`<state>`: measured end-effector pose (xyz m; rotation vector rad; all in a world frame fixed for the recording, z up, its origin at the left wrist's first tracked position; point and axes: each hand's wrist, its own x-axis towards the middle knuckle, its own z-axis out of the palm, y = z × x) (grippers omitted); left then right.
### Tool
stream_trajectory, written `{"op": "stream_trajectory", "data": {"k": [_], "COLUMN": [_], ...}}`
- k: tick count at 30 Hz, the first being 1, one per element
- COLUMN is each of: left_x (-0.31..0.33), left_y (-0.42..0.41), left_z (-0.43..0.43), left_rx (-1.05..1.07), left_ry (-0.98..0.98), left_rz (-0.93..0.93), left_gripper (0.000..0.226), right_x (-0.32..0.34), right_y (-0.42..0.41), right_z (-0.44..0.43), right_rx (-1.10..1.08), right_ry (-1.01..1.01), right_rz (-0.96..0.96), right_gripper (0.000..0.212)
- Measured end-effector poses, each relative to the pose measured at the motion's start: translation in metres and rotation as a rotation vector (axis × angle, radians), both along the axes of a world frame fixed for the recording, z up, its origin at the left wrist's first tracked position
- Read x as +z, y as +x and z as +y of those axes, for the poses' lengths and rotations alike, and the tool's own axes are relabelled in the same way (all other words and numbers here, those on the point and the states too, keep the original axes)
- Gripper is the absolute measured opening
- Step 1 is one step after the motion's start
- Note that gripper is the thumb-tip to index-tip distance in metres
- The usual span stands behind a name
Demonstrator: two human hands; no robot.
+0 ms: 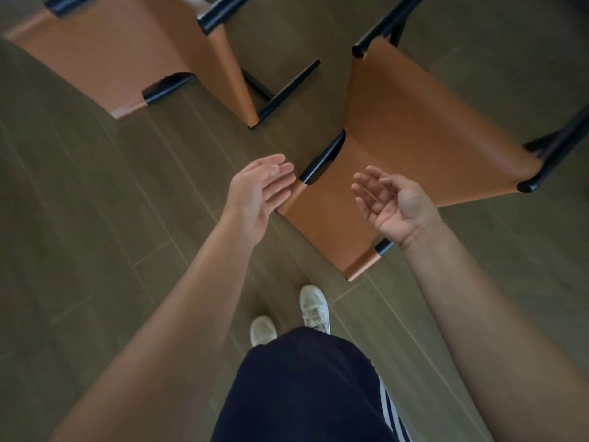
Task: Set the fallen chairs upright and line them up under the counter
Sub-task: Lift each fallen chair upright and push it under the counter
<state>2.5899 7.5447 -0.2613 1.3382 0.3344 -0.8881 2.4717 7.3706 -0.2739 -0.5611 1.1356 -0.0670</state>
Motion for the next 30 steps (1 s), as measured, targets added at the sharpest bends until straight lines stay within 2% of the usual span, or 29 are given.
{"op": "stream_trajectory", "data": {"k": [10,18,25,30], "left_x": [-0.103,-0.197,-0.318,-0.418], "left_y": [0.042,0.054,0.044,0.028], "left_z": [0.007,0.009,0.012,-0.005], "left_rx": [-0.115,-0.292,-0.163,-0.085], "left_ry": [0.040,0.140,0.115,0.195], "left_rz": [0.169,0.184,0.350,0.398], "left_gripper": [0.023,0.019,0.017,0.020], "right_x": [-0.094,-0.179,-0.295,-0.384], "right_y": [0.031,0.045,0.041,0.036], "right_z": [0.033,0.055,0.058,0.043], "right_rx": [-0.155,-0.311,-0.287,-0.262], "right_ry": [0.020,0.015,-0.011,-0.076], "right_rz": [0.100,0.103,0.151,0.141], "right_gripper": [0.029,0.027,0.021,0.020]}}
